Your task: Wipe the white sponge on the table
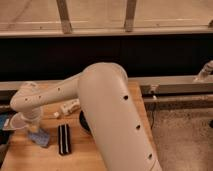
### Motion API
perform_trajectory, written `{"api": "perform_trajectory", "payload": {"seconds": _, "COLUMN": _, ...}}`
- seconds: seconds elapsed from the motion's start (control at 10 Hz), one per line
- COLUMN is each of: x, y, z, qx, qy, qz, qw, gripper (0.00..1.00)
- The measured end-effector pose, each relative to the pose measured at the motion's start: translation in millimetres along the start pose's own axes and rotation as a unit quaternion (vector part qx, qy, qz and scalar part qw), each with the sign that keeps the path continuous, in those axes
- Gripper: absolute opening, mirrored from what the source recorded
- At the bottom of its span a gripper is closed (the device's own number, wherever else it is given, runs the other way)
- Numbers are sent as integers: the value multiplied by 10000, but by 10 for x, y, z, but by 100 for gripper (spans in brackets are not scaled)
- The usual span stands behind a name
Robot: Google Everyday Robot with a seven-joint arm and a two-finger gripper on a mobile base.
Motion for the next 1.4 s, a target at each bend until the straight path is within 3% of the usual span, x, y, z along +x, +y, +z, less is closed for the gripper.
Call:
{"api": "perform_trajectory", "payload": {"seconds": 0.2, "x": -155, "y": 334, "z": -2, "qx": -125, "qy": -59, "qz": -338, "qw": 9993, "gripper": 0}}
{"api": "perform_trajectory", "payload": {"seconds": 0.4, "x": -164, "y": 761, "z": 20, "qx": -334, "qy": -53, "qz": -499, "qw": 9982, "gripper": 0}}
{"api": "perform_trajectory", "payload": {"seconds": 0.6, "x": 80, "y": 1083, "z": 81, "qx": -524, "qy": 132, "qz": -438, "qw": 9976, "gripper": 0}}
{"api": "perform_trajectory", "payload": {"seconds": 0.8, "x": 360, "y": 1207, "z": 132, "qx": -631, "qy": 343, "qz": -266, "qw": 9971, "gripper": 0}}
{"api": "perform_trajectory", "payload": {"seconds": 1.0, "x": 560, "y": 1103, "z": 155, "qx": -661, "qy": 496, "qz": -46, "qw": 9966, "gripper": 0}}
{"api": "perform_trajectory", "payload": {"seconds": 1.2, "x": 715, "y": 749, "z": 106, "qx": -576, "qy": 590, "qz": 85, "qw": 9966, "gripper": 0}}
{"api": "perform_trajectory", "payload": {"seconds": 1.4, "x": 709, "y": 444, "z": 60, "qx": -458, "qy": 629, "qz": 76, "qw": 9969, "gripper": 0}}
